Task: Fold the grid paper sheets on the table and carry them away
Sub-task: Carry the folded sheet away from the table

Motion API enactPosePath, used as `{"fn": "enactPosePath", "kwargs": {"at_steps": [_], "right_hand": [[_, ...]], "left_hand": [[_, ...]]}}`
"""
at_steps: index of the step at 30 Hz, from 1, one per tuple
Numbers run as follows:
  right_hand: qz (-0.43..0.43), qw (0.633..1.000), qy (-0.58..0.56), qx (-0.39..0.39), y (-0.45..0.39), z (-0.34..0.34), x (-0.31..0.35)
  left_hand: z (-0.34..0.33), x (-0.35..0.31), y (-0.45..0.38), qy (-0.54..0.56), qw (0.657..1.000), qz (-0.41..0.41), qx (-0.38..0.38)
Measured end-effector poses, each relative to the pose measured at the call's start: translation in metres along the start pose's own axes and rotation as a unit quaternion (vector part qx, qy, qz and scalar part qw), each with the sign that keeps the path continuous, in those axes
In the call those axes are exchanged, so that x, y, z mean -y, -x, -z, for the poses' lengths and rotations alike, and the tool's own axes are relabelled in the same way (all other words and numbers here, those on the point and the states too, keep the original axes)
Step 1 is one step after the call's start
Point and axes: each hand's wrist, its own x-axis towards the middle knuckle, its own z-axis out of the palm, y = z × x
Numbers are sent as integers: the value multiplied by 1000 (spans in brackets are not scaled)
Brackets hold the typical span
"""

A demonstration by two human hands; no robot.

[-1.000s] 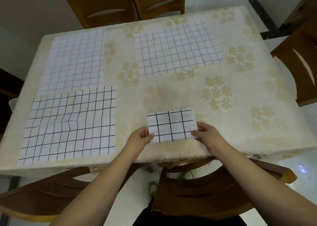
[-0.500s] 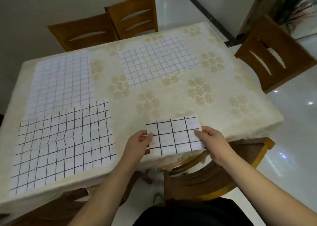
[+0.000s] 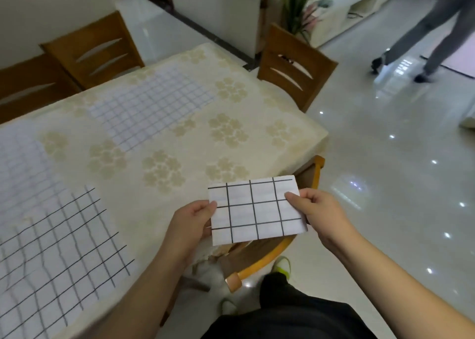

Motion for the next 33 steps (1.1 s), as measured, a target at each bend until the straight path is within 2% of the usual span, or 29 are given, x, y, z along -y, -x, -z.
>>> {"fn": "enactPosePath", "kwargs": {"at_steps": [7, 17, 26, 33], "right_hand": [[-15, 990, -85, -109, 30, 74, -20], [-25, 958, -183, -222, 50, 202, -61], [-39, 938, -246, -242, 45, 326, -95], [-37, 921, -260, -289, 38, 375, -107]], "left_hand": [[-75, -17, 5, -49, 993, -16, 105], [-230, -23, 14, -100, 978, -3, 185], [-373, -16, 13, -187, 960, 5, 210], [-426, -16, 18, -173, 953, 27, 246]]}}
